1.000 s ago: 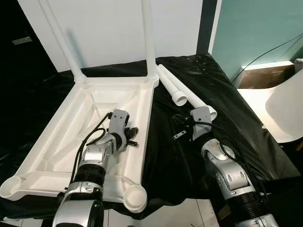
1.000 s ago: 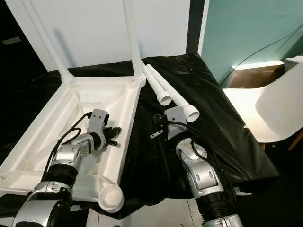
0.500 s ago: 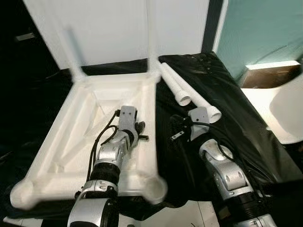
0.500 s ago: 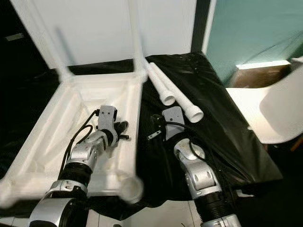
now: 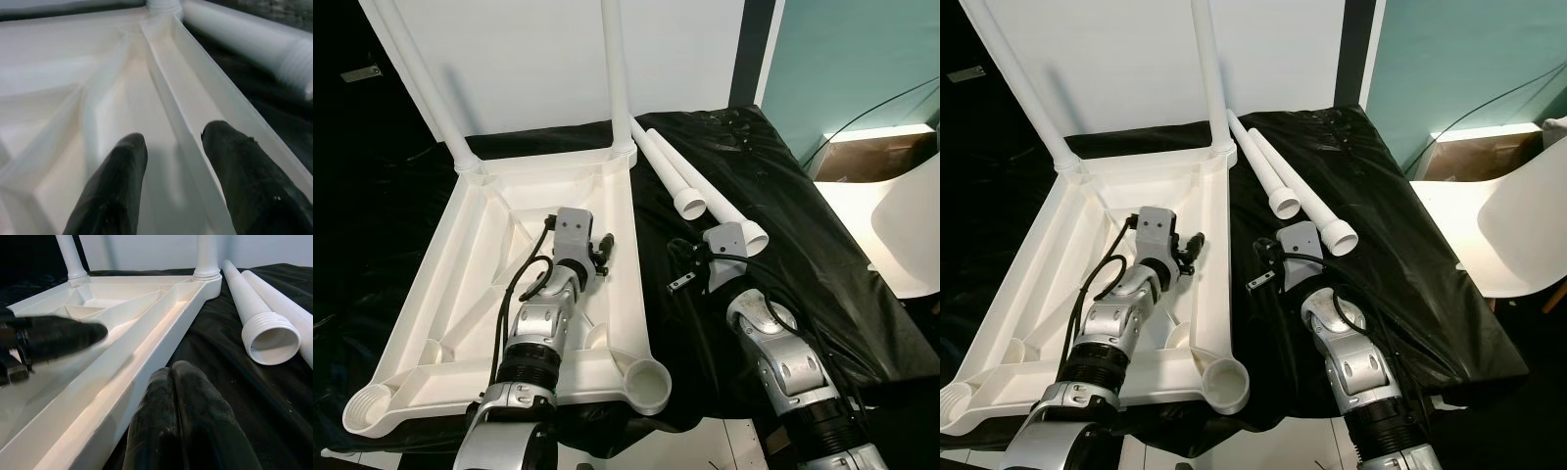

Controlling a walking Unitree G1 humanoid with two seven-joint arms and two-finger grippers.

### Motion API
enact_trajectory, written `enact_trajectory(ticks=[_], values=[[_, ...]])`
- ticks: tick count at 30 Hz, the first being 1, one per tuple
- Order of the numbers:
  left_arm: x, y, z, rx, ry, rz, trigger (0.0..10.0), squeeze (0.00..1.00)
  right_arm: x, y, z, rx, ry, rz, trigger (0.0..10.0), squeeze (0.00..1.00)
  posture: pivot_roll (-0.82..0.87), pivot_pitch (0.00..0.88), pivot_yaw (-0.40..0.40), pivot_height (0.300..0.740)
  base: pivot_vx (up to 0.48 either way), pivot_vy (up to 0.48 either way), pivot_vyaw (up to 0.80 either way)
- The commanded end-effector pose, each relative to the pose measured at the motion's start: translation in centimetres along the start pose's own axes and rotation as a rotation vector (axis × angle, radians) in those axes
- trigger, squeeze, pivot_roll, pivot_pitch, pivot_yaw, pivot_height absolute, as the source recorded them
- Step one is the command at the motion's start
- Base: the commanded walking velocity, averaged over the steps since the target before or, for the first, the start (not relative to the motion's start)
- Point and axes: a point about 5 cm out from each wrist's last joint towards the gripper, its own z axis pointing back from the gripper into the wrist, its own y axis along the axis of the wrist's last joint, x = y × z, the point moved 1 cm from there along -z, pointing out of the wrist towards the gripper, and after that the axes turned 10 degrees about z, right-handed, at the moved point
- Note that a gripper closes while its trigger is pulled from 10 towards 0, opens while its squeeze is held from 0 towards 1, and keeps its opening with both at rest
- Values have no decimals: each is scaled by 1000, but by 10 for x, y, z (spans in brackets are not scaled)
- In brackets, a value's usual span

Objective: Building children table

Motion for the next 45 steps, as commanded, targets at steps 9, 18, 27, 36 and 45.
enact_trajectory(ticks=[9, 18, 27, 36, 45], values=[[21, 16, 34, 8, -610, 28, 10000, 0, -2, -2, 0, -7, 4, 3, 10000, 0, -56, 0, 78, 740, 0, 0, 0], [-23, 11, 71, -151, -781, -72, 10000, 0, -1, -3, 1, -12, 0, 6, 10000, 0, -58, 0, 77, 740, 0, 0, 0], [-39, 13, 97, -240, -847, -102, 10000, 1000, 0, -4, 2, -16, 0, 11, 10000, 0, -58, 0, 74, 740, 0, 0, 0], [-50, -6, 131, -428, -974, -129, 10000, 0, 0, -4, 1, -18, 1, 14, 10000, 0, -51, 0, 74, 740, 0, 0, 0], [-48, -13, 148, -515, -1044, -97, 10000, 0, -1, -4, -1, -15, 9, 14, 10000, 0, -44, 0, 69, 740, 0, 0, 0]])
